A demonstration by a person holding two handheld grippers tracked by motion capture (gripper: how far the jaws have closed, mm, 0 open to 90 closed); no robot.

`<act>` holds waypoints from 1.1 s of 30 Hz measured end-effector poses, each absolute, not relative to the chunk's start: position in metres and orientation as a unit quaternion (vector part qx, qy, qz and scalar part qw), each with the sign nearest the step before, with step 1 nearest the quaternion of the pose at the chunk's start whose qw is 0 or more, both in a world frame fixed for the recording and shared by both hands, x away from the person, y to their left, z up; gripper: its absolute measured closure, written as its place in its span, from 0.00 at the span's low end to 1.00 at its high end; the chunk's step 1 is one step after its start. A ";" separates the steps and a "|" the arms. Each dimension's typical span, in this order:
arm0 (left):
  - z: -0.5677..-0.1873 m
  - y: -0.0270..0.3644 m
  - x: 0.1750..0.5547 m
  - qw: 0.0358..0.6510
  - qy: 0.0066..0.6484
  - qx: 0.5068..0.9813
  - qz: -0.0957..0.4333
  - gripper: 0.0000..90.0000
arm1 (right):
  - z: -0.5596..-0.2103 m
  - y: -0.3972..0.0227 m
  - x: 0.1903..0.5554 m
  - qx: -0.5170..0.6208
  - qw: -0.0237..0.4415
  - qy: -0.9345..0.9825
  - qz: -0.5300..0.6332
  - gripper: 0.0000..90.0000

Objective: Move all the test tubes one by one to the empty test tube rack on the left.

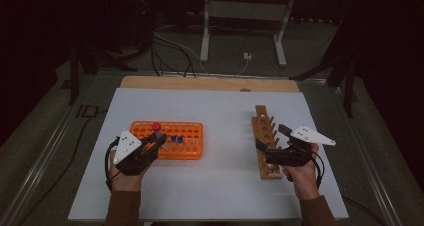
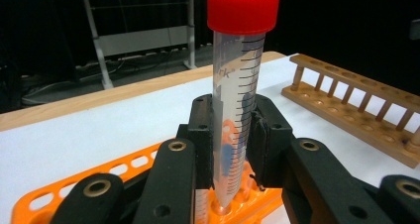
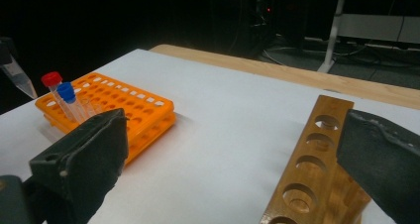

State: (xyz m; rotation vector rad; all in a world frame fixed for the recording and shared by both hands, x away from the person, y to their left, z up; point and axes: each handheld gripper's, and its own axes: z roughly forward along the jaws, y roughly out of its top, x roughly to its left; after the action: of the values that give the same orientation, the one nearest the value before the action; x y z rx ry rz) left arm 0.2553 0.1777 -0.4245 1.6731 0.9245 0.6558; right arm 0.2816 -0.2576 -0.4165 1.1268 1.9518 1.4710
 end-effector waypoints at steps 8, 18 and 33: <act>-0.428 0.189 0.257 0.527 0.404 0.695 0.277 0.83 | -0.418 -0.264 0.283 0.417 0.224 0.702 0.532 0.00; -0.446 0.193 0.267 0.499 0.435 0.692 0.287 0.83 | -0.420 -0.261 0.283 0.415 0.221 0.704 0.532 0.00; -0.468 0.187 0.279 0.478 0.442 0.708 0.274 0.83 | -0.423 -0.259 0.283 0.414 0.217 0.706 0.532 0.00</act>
State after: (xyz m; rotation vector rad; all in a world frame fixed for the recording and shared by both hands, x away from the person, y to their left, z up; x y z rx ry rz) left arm 0.2794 0.1874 -0.4681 1.7284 1.0782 0.6687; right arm 0.2830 -0.2589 -0.4225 1.1475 1.9569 1.4730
